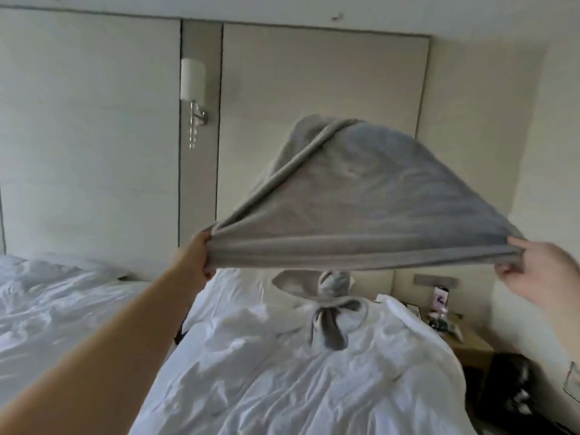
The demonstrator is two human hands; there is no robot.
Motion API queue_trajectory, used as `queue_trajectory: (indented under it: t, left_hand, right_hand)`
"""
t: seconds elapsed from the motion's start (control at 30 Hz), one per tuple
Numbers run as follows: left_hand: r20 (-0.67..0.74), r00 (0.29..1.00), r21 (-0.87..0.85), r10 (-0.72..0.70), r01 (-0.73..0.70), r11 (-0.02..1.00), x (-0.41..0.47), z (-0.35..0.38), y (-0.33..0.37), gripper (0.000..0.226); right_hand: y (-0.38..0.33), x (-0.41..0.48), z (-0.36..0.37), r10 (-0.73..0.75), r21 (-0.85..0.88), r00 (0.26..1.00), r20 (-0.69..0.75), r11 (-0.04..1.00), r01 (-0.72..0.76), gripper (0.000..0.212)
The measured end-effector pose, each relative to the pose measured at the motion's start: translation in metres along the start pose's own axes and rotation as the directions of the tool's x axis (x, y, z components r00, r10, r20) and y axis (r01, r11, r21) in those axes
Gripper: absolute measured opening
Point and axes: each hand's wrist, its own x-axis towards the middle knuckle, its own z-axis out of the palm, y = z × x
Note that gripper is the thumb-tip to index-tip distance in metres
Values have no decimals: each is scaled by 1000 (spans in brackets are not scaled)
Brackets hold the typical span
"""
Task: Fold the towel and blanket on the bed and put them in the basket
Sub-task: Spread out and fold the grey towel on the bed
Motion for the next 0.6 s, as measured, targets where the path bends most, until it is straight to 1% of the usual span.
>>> queue_trajectory:
  t: [0.03, 0.07, 0.1, 0.13, 0.17, 0.2, 0.23, 0.27, 0.3, 0.37, 0.4, 0.47, 0.5, 0.53, 0.6]
  left_hand:
    - [-39, 998, 10, -57, 57, 998, 1, -13, -22, 14]
    - [-100, 989, 15, -112, 114, 993, 1, -27, -45, 19]
    - [-145, 977, 51, -154, 162, 985, -5, -45, -70, 22]
    - [-189, 969, 130, -163, 189, 973, -11, -64, -98, 23]
    - [-226, 964, 246, -142, 198, 949, -19, -84, -125, 24]
    - [-249, 962, 350, -111, 196, 916, -27, -102, -151, 24]
    - [-252, 962, 437, -108, 213, 874, -39, -121, -177, 24]
    - [-247, 960, 503, -130, 242, 830, -53, -139, -201, 24]
    - [-258, 951, 549, -171, 290, 784, -65, -159, -224, 25]
    - [-330, 909, 591, -254, 409, 695, -90, -195, -265, 29]
    - [-366, 883, 598, -294, 465, 653, -103, -212, -283, 29]
    - [-411, 830, 589, -377, 557, 585, -125, -241, -313, 27]
    - [-436, 802, 590, -408, 597, 543, -136, -252, -325, 28]
    - [-449, 781, 597, -434, 624, 505, -145, -260, -334, 30]
    - [-440, 760, 603, -479, 645, 469, -164, -267, -345, 30]
  right_hand:
    - [31, -11, -14, 127, -39, 991, -46, 991, -129, 32]
    - [62, -27, -29, 279, -47, 957, -82, 958, -283, 34]
    - [92, -45, -50, 417, -26, 903, -105, 906, -422, 35]
    - [120, -64, -74, 502, -26, 855, -130, 860, -509, 36]
    - [144, -83, -98, 574, 3, 801, -169, 813, -582, 36]
    - [165, -99, -125, 617, -12, 761, -199, 775, -632, 36]
    - [186, -115, -149, 638, -32, 716, -282, 740, -672, 36]
    - [204, -133, -172, 650, -70, 686, -327, 707, -704, 36]
    - [223, -150, -195, 664, -84, 648, -372, 671, -736, 36]
    - [250, -180, -233, 679, -126, 567, -467, 584, -802, 37]
    - [262, -193, -251, 674, -147, 554, -489, 562, -814, 38]
    - [278, -216, -278, 668, -231, 562, -487, 522, -821, 35]
    - [283, -228, -287, 673, -267, 552, -492, 487, -832, 33]
    - [287, -238, -295, 683, -289, 532, -501, 447, -846, 31]
    - [288, -256, -303, 685, -306, 523, -506, 425, -852, 31]
